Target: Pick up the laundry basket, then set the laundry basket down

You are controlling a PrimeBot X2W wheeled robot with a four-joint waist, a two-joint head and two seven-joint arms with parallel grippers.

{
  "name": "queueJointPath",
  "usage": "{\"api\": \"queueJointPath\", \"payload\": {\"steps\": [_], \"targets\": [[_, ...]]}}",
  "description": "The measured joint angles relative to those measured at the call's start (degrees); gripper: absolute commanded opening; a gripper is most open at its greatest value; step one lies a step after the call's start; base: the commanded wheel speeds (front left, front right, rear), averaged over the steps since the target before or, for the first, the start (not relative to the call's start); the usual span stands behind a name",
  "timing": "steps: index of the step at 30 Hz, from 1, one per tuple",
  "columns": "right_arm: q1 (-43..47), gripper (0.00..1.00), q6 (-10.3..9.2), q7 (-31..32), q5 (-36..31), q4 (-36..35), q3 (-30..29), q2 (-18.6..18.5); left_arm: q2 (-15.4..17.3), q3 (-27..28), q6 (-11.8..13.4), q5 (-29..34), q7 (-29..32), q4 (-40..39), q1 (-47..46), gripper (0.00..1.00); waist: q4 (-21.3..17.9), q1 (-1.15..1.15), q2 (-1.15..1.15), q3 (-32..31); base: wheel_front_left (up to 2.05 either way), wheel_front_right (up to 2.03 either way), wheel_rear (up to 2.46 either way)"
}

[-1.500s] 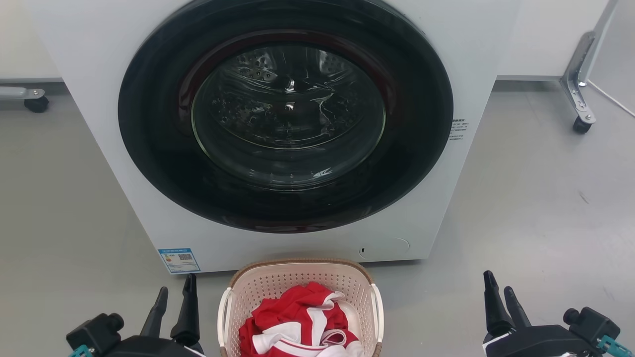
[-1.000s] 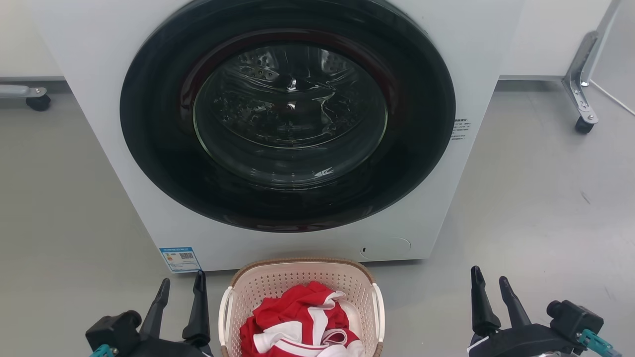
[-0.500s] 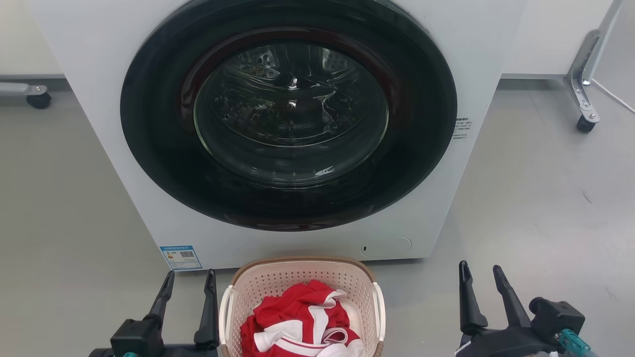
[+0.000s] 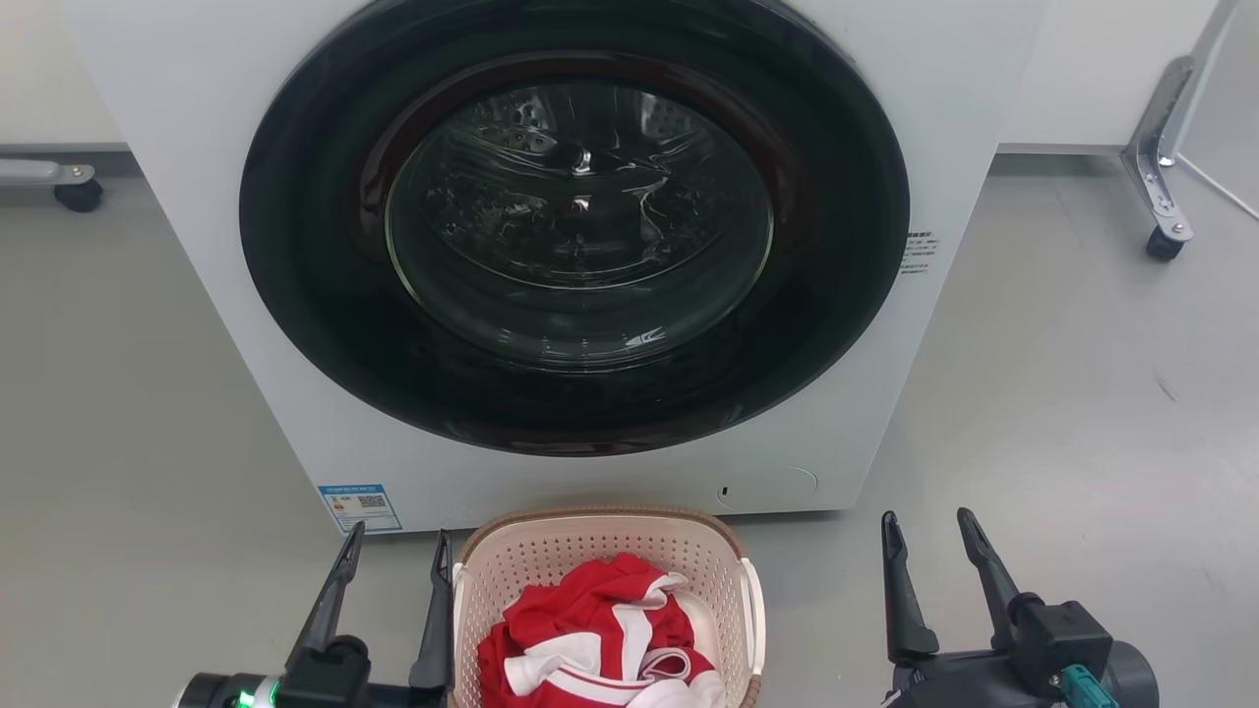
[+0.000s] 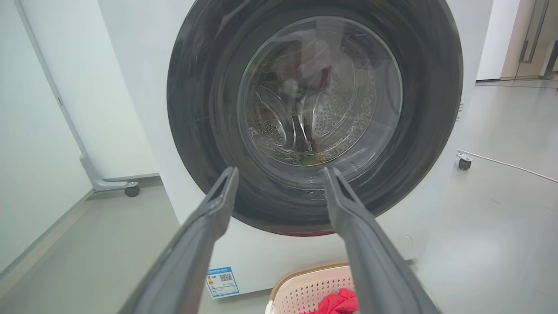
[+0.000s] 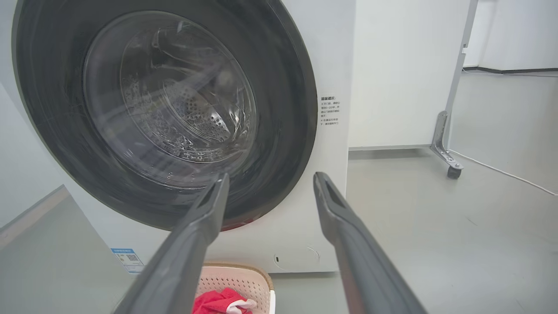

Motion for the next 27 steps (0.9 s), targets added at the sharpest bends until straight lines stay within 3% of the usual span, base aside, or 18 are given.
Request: {"api": "queueJointPath", "payload": {"steps": [27], "targets": [[0.0,1.00,-0.21,-0.4,-1.8,-0.3,-0.3,0.0,-0.1,0.4,0.4,1.5,-0.2,0.0,0.8,1.00,0.0,0.00,0.00,0.2,0.00,0.00,0.00]]}}
